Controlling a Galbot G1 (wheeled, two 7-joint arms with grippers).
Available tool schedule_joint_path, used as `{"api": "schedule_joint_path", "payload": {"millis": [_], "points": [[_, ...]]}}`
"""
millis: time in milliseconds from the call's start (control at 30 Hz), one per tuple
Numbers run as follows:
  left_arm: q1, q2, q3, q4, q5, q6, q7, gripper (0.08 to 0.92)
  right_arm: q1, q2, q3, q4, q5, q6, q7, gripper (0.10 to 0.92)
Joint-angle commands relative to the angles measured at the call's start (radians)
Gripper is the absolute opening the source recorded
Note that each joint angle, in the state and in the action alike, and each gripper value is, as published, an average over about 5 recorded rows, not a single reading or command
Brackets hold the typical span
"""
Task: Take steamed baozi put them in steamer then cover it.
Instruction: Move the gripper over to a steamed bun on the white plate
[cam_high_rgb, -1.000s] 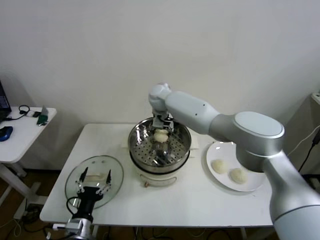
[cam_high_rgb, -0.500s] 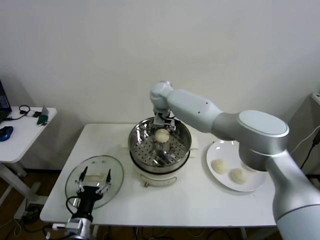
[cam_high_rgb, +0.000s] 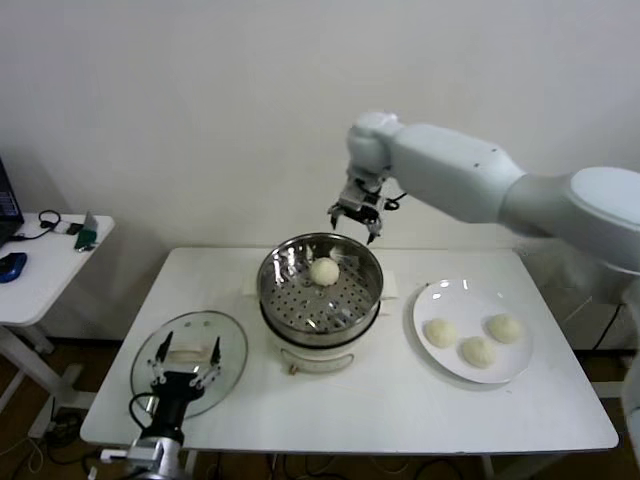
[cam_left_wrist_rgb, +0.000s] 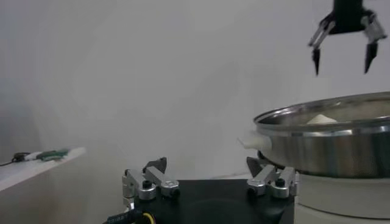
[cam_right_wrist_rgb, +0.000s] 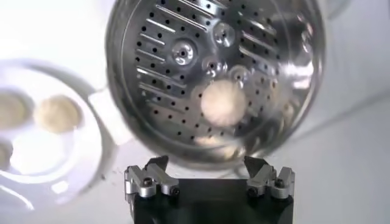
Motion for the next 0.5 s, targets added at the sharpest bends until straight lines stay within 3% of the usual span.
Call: {"api": "schedule_joint_path", "payload": {"millis": [33,267,500], "points": [[0.003,0.003,0.000,-0.006,-0.002,-0.001,0.000,0.823,0.112,-0.322,-0.209,0.224,0.340,-0.406,0.094,0.823],[0.005,0.001,0.004,-0.014,0.000,0.005,0.000,0.823,-0.053,-0.472,-0.163,0.251,0.296,-0.470,0.084,0.823],[0.005,-0.005,0.004,-0.014,0.005,0.017,-0.008,0.823,-0.290,-0.477,-0.012,0.137,0.158,-0.456,0.077,0.823]]}}
